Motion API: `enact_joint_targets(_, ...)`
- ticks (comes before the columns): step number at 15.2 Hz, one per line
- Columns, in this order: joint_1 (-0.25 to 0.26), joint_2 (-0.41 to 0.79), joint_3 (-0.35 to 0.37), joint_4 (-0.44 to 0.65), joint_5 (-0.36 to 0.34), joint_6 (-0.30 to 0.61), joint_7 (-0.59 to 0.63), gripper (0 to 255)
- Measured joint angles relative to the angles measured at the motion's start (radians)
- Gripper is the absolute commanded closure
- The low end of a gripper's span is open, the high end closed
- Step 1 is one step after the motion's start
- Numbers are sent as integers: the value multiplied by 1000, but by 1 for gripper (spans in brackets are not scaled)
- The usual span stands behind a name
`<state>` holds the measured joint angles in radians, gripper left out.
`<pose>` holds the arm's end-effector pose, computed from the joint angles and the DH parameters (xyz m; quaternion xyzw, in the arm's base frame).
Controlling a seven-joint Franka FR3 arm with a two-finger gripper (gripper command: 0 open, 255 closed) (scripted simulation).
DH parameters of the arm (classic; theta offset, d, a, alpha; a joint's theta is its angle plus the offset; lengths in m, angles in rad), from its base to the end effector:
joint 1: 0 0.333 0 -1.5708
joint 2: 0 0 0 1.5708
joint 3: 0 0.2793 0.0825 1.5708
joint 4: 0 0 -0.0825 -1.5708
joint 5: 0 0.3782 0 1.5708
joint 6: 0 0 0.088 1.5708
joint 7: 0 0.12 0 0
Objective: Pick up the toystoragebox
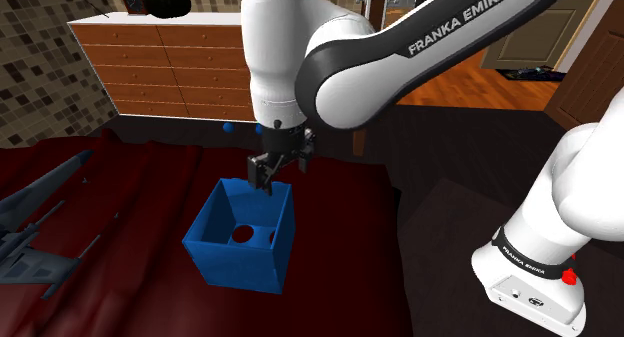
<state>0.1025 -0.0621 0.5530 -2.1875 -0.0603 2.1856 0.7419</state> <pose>0.4178 0.3186 0.3687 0.9985 -0.0264 0.0459 0.0155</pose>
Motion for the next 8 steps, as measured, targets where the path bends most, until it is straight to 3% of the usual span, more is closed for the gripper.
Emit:
enact_joint_targets(4,0,30,4,-29,-23,55,21,0)
enact_joint_targets(5,1,33,4,-31,-25,58,23,255)
enact_joint_targets(8,0,34,4,-34,-26,61,24,255)
